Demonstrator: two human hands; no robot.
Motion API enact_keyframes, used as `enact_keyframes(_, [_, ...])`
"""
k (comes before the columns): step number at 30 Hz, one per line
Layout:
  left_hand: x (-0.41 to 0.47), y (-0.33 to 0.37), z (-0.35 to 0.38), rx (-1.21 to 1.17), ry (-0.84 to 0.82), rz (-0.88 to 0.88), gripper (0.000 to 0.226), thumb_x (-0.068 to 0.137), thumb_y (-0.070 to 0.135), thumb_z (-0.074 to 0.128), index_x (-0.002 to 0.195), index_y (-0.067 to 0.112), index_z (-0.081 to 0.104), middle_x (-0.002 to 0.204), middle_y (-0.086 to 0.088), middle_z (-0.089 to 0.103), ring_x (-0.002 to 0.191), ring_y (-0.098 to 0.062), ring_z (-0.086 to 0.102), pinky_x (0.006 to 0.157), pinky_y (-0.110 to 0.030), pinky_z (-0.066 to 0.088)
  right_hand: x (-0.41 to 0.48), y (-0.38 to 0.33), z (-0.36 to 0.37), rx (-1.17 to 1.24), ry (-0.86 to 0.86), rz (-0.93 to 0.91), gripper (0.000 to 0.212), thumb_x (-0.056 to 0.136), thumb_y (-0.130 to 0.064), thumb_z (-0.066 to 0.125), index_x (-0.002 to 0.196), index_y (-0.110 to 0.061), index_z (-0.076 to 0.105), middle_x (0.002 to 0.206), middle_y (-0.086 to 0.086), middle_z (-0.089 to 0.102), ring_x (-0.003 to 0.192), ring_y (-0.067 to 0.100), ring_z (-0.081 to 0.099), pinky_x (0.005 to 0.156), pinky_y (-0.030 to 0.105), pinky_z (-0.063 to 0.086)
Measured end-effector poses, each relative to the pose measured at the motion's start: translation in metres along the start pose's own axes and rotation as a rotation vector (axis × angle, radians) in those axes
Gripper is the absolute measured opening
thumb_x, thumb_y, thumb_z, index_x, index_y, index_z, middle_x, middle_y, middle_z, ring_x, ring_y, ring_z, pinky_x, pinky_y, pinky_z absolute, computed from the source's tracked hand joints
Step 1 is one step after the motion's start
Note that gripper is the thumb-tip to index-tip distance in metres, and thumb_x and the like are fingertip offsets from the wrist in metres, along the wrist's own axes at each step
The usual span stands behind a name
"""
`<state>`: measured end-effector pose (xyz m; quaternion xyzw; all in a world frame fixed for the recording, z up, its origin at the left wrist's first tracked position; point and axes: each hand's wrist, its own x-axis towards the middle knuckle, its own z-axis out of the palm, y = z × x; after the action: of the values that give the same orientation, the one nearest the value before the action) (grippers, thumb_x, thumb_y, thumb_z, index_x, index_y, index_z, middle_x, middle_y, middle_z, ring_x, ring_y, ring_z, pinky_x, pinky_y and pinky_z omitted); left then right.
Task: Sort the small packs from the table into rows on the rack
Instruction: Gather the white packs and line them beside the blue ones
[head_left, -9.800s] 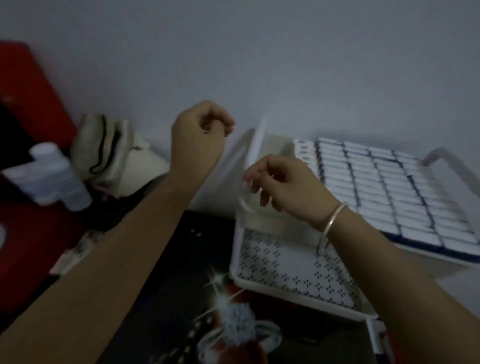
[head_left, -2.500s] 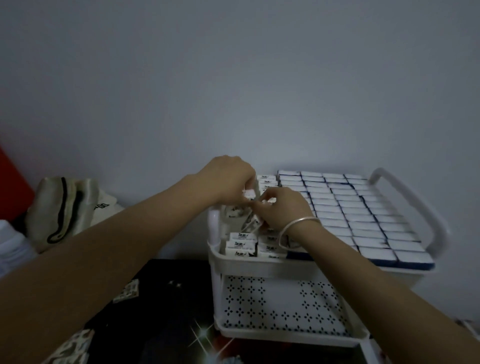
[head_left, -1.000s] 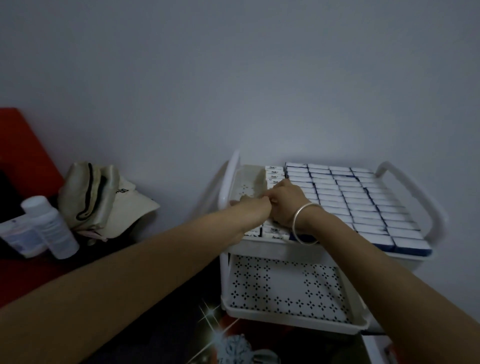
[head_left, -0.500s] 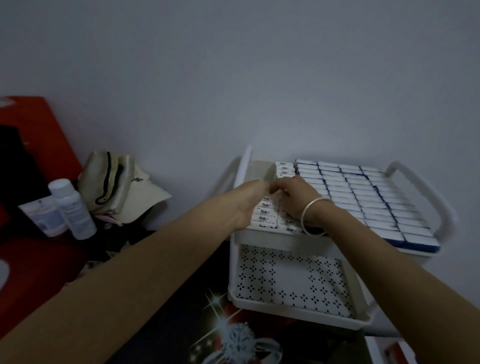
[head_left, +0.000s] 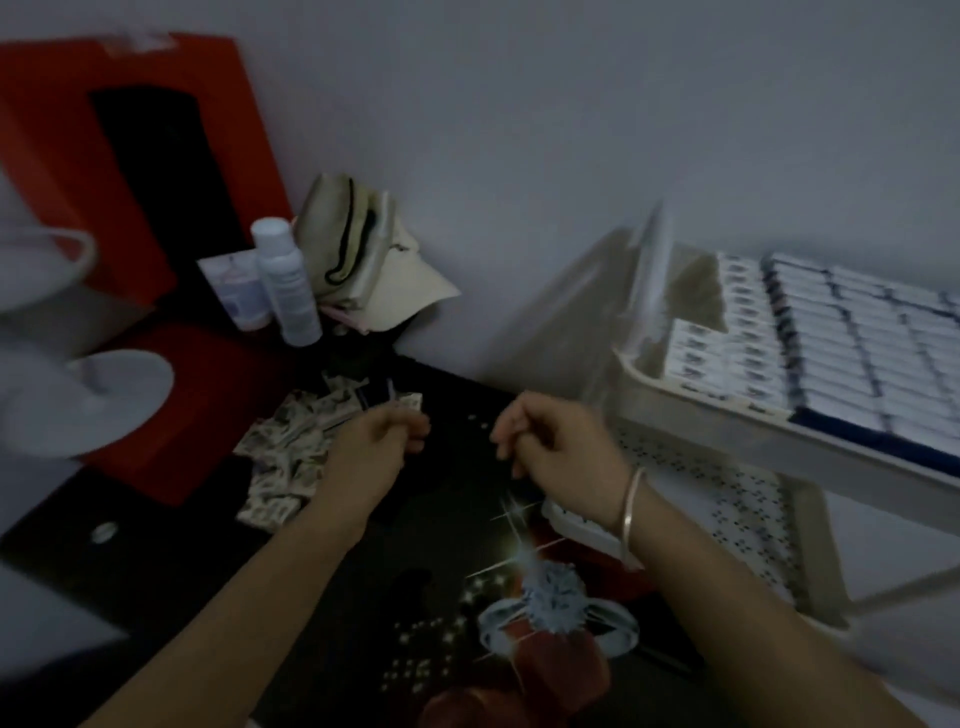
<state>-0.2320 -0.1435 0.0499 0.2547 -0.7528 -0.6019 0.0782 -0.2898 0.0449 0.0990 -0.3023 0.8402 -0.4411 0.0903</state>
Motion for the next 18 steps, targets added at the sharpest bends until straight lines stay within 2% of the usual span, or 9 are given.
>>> enact_keyframes(4, [0.009,-0.100,-0.047,0.220,0.157,-0.166,0.031,0.094,0.003,0.043,0.094,0.021,0.068,0.105,0.003,0.068,0.092,-0.011,0.062,0.073,-0.022,0.047,0.038,0.046,0.092,-0.047,-0.191,0.101,0.027,0.082,0.003,0.049,0.095,-0.016,0.064,0.079,-0.009,0.064,0.080,0.012,0.064,0.085,0.033,0.053])
enact_keyframes(6, [0.012,-0.135,-0.071,0.305,0.228,-0.210,0.030,0.091,0.001,0.046,0.095,0.022,0.066,0.107,0.002,0.067,0.087,-0.014,0.061,0.071,-0.028,0.048,0.057,0.061,0.130,-0.145,-0.284,0.158,0.030,0.083,-0.003,0.051,0.108,-0.015,0.062,0.098,0.000,0.065,0.096,0.018,0.063,0.093,0.033,0.049])
enact_keyframes(8, [0.016,-0.157,-0.091,0.376,0.296,-0.213,0.027,0.089,0.002,0.048,0.099,0.022,0.064,0.106,-0.003,0.066,0.077,-0.018,0.059,0.062,-0.028,0.044,0.074,0.069,0.164,-0.257,-0.390,0.184,0.039,0.085,-0.008,0.052,0.123,-0.017,0.054,0.119,0.006,0.059,0.109,0.023,0.057,0.095,0.030,0.046])
enact_keyframes(11, [0.030,-0.175,-0.109,0.469,0.385,-0.180,0.026,0.090,0.005,0.051,0.111,0.014,0.064,0.105,-0.009,0.060,0.081,-0.022,0.059,0.062,-0.027,0.042,0.096,0.071,0.215,-0.377,-0.519,0.100,0.056,0.087,-0.010,0.051,0.141,-0.021,0.038,0.137,0.011,0.041,0.124,0.030,0.043,0.101,0.034,0.042])
enact_keyframes(14, [0.050,-0.181,-0.115,0.495,0.415,-0.106,0.025,0.089,0.000,0.051,0.107,0.013,0.064,0.108,-0.010,0.057,0.088,-0.021,0.059,0.066,-0.027,0.044,0.112,0.070,0.260,-0.528,-0.631,-0.033,0.075,0.088,-0.012,0.054,0.151,-0.026,0.017,0.157,0.010,0.011,0.141,0.032,0.018,0.110,0.040,0.033])
enact_keyframes(16, [0.064,-0.184,-0.118,0.488,0.440,-0.089,0.028,0.086,-0.006,0.049,0.099,0.012,0.066,0.109,-0.009,0.057,0.089,-0.020,0.058,0.066,-0.025,0.042,0.118,0.075,0.281,-0.680,-0.684,-0.093,0.083,0.088,-0.015,0.056,0.152,-0.026,0.004,0.159,0.008,-0.011,0.146,0.028,-0.001,0.117,0.042,0.020])
enact_keyframes(18, [0.078,-0.185,-0.120,0.461,0.444,-0.085,0.025,0.087,-0.003,0.050,0.100,0.012,0.065,0.108,-0.010,0.057,0.089,-0.019,0.057,0.065,-0.025,0.041,0.115,0.084,0.292,-0.800,-0.700,-0.105,0.086,0.088,-0.020,0.057,0.152,-0.026,-0.001,0.157,0.006,-0.022,0.146,0.027,-0.012,0.118,0.046,0.012])
